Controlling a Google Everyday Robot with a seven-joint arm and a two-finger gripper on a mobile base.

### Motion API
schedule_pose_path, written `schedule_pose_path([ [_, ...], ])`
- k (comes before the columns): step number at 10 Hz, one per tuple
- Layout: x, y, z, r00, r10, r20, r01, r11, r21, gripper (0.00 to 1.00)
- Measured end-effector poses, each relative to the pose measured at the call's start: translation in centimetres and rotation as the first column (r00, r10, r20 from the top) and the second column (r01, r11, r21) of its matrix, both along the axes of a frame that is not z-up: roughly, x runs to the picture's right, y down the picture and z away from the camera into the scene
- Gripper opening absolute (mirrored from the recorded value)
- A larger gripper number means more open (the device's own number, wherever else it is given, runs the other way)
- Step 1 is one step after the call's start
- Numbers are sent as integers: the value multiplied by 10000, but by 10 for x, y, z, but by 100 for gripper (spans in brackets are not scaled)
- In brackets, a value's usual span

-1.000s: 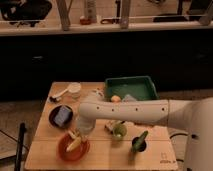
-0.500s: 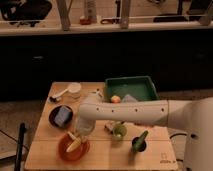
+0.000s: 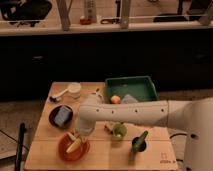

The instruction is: Place banana in red bowl

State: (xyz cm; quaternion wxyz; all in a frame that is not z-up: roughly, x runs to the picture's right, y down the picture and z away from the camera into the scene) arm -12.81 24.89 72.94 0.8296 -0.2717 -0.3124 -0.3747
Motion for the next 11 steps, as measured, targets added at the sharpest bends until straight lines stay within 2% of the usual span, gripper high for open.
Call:
schedule_pose_path([
  [6, -9, 16, -6, 9992, -28, 387, 37, 9998, -220, 74],
  [8, -11, 19, -7, 9988, -67, 481, 78, 9997, -235, 80],
  [11, -8, 21, -6, 9986, -62, 534, 77, 9996, -288, 80],
])
